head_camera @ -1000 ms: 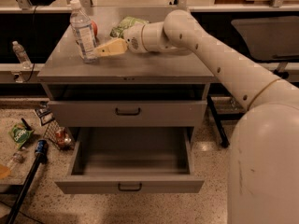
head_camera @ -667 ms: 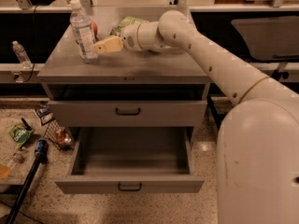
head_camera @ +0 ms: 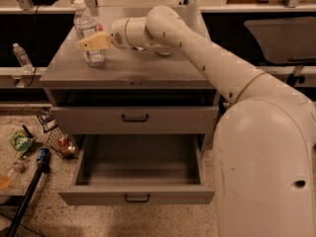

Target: Place blue plastic bottle into middle drawer

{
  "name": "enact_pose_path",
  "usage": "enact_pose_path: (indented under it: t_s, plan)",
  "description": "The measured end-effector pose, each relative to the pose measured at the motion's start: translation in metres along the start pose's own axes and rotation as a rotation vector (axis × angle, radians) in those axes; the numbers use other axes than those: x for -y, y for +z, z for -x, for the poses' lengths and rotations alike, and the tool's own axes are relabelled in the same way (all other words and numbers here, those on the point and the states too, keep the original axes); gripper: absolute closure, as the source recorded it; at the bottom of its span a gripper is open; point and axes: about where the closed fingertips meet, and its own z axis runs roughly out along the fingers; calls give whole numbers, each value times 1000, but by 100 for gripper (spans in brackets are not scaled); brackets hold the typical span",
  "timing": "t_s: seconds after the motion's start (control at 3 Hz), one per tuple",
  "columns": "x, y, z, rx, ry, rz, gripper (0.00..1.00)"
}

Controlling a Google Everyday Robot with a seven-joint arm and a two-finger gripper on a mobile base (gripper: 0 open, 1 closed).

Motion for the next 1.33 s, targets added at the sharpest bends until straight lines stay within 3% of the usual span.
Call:
enact_pose_path:
  t_s: [0.33, 0.67, 1.0, 1.33]
  plan:
    - [-13, 13, 20, 44, -20, 23, 15]
    - [-24, 19, 35, 82, -43, 51, 46]
    - [-27, 18, 37, 97, -43, 63, 69]
    - [-41, -22, 43, 109, -39, 81, 93]
